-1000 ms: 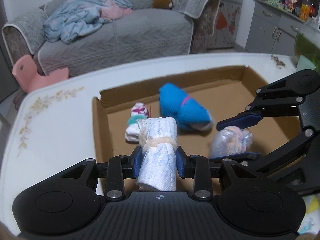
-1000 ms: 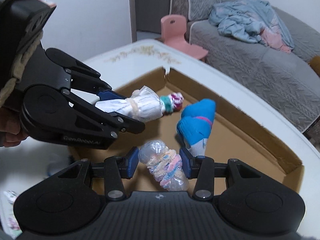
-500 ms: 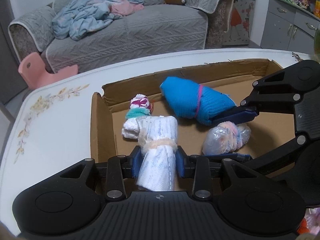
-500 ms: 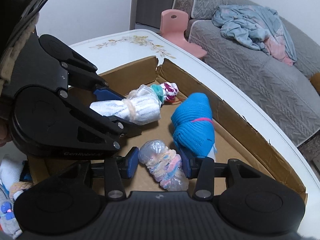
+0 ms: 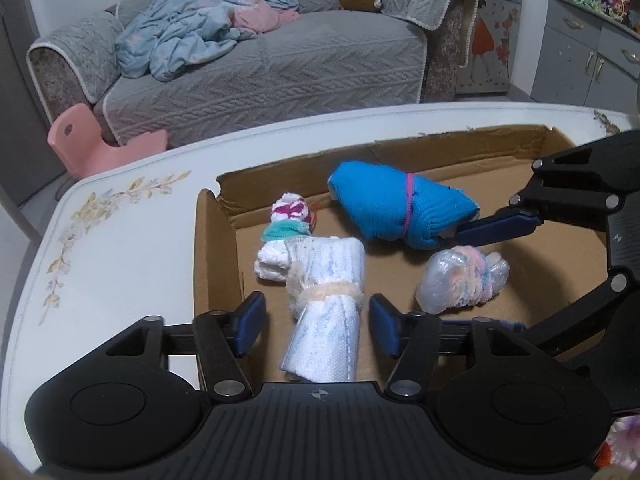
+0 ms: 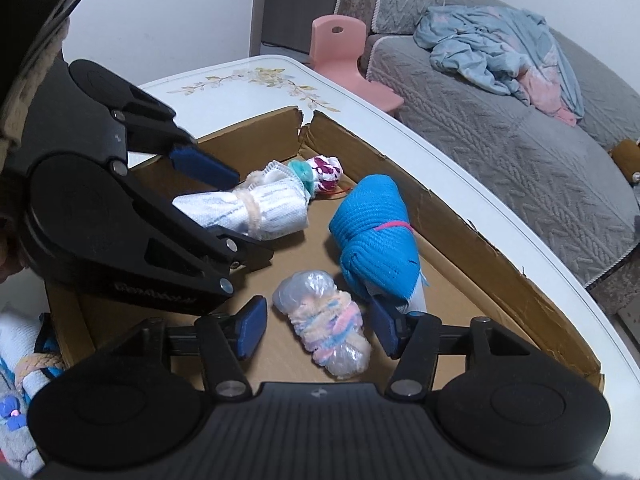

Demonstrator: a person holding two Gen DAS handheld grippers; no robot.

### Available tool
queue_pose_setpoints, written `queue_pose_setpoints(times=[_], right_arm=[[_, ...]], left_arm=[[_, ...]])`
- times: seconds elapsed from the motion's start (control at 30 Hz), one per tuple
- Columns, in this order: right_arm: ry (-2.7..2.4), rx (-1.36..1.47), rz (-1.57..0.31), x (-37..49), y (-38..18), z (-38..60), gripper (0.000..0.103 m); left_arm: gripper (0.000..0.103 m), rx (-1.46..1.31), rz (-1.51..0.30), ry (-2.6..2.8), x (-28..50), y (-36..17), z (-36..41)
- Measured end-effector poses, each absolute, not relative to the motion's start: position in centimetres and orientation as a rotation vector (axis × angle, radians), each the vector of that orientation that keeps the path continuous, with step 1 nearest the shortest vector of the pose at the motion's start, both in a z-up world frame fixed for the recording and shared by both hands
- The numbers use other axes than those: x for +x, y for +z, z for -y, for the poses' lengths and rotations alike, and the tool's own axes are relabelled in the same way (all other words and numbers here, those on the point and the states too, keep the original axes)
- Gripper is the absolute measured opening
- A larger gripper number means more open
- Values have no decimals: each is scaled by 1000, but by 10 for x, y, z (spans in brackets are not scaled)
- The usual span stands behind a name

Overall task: Organize objects
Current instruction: 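Carry both bundles into the box and open both tools, then grasp the green-white bundle with the left tool while the right tool grasps the grey towel bundle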

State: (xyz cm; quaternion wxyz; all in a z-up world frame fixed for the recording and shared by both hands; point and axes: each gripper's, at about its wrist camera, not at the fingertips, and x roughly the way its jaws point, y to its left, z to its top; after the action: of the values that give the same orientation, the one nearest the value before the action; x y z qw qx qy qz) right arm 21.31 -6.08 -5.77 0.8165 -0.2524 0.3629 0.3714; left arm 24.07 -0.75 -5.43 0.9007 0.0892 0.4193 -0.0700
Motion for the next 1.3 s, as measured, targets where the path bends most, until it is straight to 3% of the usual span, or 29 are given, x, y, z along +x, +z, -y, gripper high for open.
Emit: queue_pose_setpoints(times=[0.1,1.3], right_arm=[[801,-543,-774,210,-56,62,69],[725,-552,-649,142,22,90,84]], left_arm=[[78,180,-849,-156,237,-47,10],[86,190,-691,-117,135,40,-30]])
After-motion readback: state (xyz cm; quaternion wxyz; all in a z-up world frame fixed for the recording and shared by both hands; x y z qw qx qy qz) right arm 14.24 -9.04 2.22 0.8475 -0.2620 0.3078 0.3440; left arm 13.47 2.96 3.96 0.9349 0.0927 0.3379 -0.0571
